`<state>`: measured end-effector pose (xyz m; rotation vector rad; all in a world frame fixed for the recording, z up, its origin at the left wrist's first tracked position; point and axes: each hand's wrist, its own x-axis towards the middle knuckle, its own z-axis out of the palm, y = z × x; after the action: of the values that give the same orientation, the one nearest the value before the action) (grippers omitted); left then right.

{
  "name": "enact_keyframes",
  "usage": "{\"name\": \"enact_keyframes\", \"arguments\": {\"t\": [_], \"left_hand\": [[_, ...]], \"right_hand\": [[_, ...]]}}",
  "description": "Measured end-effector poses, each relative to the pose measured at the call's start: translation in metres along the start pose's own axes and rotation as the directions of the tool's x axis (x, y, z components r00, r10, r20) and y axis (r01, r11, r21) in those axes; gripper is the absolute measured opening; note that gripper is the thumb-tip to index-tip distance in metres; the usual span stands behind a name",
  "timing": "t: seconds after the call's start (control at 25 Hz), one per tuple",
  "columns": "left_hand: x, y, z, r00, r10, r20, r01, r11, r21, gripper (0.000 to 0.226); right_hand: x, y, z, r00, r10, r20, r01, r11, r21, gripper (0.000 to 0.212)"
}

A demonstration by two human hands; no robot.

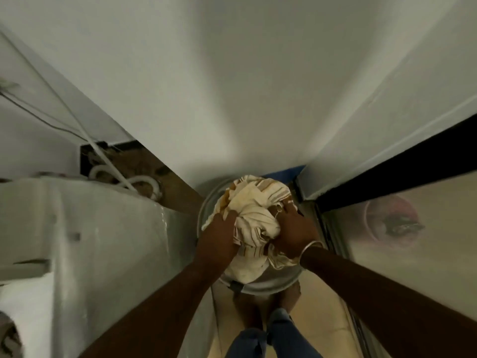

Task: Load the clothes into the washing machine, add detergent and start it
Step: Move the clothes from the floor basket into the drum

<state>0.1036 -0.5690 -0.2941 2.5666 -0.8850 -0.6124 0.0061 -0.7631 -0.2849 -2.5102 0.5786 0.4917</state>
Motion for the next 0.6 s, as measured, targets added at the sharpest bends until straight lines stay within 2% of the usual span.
{"name": "enact_keyframes", "arguments": {"t": [0.16,0.36,0.6], "left_hand": [[-0.033,0.039,-0.093,0.991,0.117,-0.065,-0.113,0.991,0.072,0.060],[-0.079,0.076,-0.187,0.981,0.145,-0.129,-0.132,0.986,0.103,0.060],[-0.146,0.117,-0.260,0.931,0.224,-0.289,-0.202,0.974,0.106,0.057]], "right_hand": [[-0.054,-0.043,-0.075,0.998,0.003,-0.069,0.000,0.999,0.038,0.080],[-0.109,-0.094,-0.158,0.970,-0.116,-0.214,0.117,0.993,-0.008,0.067],[-0.174,-0.136,-0.220,0.918,-0.195,-0.345,0.177,0.981,-0.084,0.067]]}}
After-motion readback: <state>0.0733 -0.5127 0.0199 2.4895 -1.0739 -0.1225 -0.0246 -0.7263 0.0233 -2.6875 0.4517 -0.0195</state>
